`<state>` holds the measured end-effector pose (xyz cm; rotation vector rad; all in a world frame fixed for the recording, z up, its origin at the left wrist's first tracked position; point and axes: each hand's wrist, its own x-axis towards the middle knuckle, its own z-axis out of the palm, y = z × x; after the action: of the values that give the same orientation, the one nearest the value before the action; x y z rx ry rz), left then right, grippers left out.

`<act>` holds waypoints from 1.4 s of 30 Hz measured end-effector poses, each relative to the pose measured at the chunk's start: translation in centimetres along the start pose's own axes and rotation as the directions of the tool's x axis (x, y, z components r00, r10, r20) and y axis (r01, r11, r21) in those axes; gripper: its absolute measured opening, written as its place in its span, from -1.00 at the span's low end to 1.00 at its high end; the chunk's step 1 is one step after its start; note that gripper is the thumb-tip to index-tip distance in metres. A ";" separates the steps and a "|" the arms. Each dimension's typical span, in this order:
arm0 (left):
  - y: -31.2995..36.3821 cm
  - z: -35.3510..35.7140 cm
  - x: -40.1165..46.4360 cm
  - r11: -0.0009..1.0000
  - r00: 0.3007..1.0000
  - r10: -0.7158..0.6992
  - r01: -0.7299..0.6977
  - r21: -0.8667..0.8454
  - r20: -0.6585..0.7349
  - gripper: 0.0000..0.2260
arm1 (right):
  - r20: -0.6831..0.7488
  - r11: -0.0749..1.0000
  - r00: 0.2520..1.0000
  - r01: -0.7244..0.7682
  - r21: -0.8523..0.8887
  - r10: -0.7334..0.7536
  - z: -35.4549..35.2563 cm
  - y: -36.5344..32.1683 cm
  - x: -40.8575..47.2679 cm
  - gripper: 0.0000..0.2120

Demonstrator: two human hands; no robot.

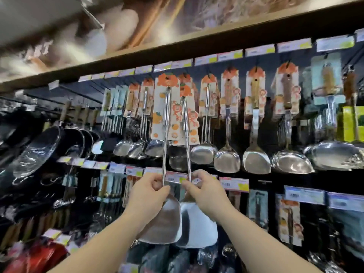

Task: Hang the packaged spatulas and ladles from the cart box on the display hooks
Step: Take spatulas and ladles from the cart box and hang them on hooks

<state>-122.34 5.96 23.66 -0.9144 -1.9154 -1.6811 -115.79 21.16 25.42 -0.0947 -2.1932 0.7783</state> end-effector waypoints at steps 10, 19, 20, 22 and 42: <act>-3.8 5.4 11.4 0.998 0.999 0.048 -0.047 -0.046 0.003 -0.94 | -0.196 0.999 0.980 0.032 -0.012 -0.033 -1.1 3.8 11.9 -0.80; -5.5 7.4 19.8 0.981 0.993 0.117 -0.118 -0.156 -0.014 -0.91 | -0.270 0.988 0.961 0.023 -0.153 -0.064 -3.0 4.8 20.5 -0.76; -5.5 7.6 20.5 0.979 0.992 0.124 -0.125 -0.164 -0.015 -0.91 | -0.279 0.986 0.957 0.030 -0.164 -0.075 -3.1 4.8 21.2 -0.71; -5.5 7.9 21.7 0.973 0.990 0.143 -0.143 -0.181 -0.012 -0.92 | -0.300 0.987 0.950 0.037 -0.159 -0.084 -3.2 4.6 22.6 -0.67; -8.7 8.7 24.8 0.937 0.974 0.220 -0.195 -0.289 0.053 -0.93 | -0.367 0.986 0.930 -0.048 -0.159 -0.014 -2.7 5.0 26.0 -0.69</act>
<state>-144.76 18.92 33.38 -1.2682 -1.5864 -1.8392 -132.58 34.59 41.12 -0.3185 -1.8951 0.5350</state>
